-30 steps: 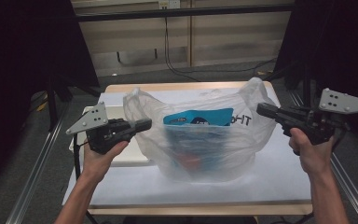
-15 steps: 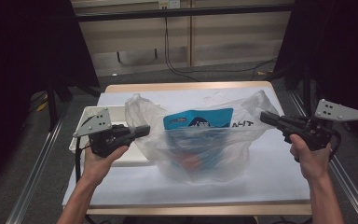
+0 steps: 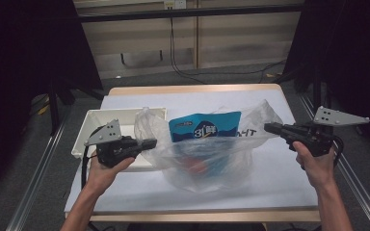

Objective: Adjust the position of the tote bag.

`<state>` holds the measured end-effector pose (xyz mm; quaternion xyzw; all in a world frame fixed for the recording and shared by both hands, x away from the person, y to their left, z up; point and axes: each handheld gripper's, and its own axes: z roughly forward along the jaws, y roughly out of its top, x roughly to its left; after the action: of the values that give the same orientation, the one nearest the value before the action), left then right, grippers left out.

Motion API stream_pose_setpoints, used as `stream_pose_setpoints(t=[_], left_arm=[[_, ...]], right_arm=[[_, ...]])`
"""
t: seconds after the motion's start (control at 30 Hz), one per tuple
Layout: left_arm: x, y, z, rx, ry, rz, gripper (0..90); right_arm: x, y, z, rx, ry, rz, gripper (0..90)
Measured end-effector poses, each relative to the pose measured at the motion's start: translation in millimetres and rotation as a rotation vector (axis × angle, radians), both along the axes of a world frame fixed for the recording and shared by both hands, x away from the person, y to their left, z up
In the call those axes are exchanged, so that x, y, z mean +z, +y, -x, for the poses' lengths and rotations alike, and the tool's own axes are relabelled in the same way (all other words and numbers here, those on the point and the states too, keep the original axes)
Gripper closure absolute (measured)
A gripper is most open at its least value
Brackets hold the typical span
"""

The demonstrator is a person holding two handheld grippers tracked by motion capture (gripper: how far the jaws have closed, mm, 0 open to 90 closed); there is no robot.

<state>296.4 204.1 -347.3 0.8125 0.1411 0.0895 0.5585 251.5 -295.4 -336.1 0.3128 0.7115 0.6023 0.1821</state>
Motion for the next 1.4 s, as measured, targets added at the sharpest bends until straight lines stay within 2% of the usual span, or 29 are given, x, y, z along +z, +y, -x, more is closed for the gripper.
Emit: stream_pose_setpoints(t=[0.13,0.23,0.27,0.33,0.37,0.5,0.6,0.67,0.7,0.73,0.77,0.8,0.9,1.17,1.23,1.27,1.3,1.33,1.37,1.4], left_arm=[[-7.8,-1.9,2.5,0.001,0.013,-0.033,90.0],[-12.9,-5.1,2.8,-0.006,0.023,-0.050,90.0],[-14.6,-5.5,2.8,-0.010,0.022,-0.068,90.0],[-19.9,-5.7,4.2,-0.012,0.035,-0.085,90.0],[-25.1,-5.1,5.3,-0.020,0.050,-0.099,90.0],[-30.5,-4.4,7.9,-0.019,0.059,-0.133,90.0],[-32.5,-3.3,9.2,-0.021,0.062,-0.135,90.0],[-35.5,-3.2,9.8,-0.016,0.068,-0.155,90.0],[-38.0,-4.0,10.3,-0.013,0.072,-0.163,90.0],[-41.2,-4.4,10.5,-0.010,0.079,-0.164,90.0],[-46.0,-4.5,9.6,-0.012,0.085,-0.161,90.0],[-46.0,-4.5,9.6,-0.012,0.085,-0.161,90.0],[-55.9,-12.6,12.3,-0.026,0.092,-0.212,90.0],[-70.3,-10.3,12.5,-0.025,0.116,-0.271,90.0],[-70.7,-9.8,12.4,-0.022,0.119,-0.268,90.0],[-70.8,-8.6,11.2,-0.026,0.114,-0.282,90.0],[-74.6,-8.7,11.3,-0.023,0.132,-0.270,90.0],[-74.6,-8.7,11.3,-0.023,0.132,-0.270,90.0],[-77.8,-9.4,11.5,-0.029,0.138,-0.294,90.0],[-77.8,-9.4,11.5,-0.029,0.138,-0.294,90.0]], right_arm=[[-7.0,0.8,1.4,0.008,0.019,0.020,90.0],[-17.3,-1.1,-1.9,0.006,0.057,0.027,90.0],[-19.5,-0.8,-2.4,0.011,0.065,0.033,90.0],[-21.7,-0.3,-2.3,0.015,0.076,0.036,90.0],[-25.5,0.9,-1.1,0.024,0.099,0.051,90.0],[-28.6,4.9,1.0,0.037,0.114,0.063,90.0],[-28.3,7.6,3.4,0.040,0.119,0.072,90.0],[-30.4,10.5,6.9,0.043,0.126,0.089,90.0],[-35.7,12.2,9.4,0.046,0.140,0.112,90.0],[-35.7,12.2,9.4,0.046,0.140,0.112,90.0],[-44.8,10.2,9.4,0.055,0.169,0.114,90.0],[-44.8,10.2,9.4,0.055,0.169,0.114,90.0],[-57.0,7.3,4.8,0.061,0.200,0.108,90.0],[-72.7,13.4,2.6,0.080,0.248,0.136,90.0],[-74.7,15.2,2.5,0.085,0.251,0.143,90.0],[-74.7,15.2,2.5,0.085,0.251,0.143,90.0],[-77.8,15.5,1.9,0.089,0.257,0.140,90.0],[-77.8,15.5,1.9,0.089,0.257,0.140,90.0],[-83.7,16.6,0.6,0.090,0.269,0.155,90.0],[-86.8,17.2,0.2,0.090,0.272,0.168,90.0]])
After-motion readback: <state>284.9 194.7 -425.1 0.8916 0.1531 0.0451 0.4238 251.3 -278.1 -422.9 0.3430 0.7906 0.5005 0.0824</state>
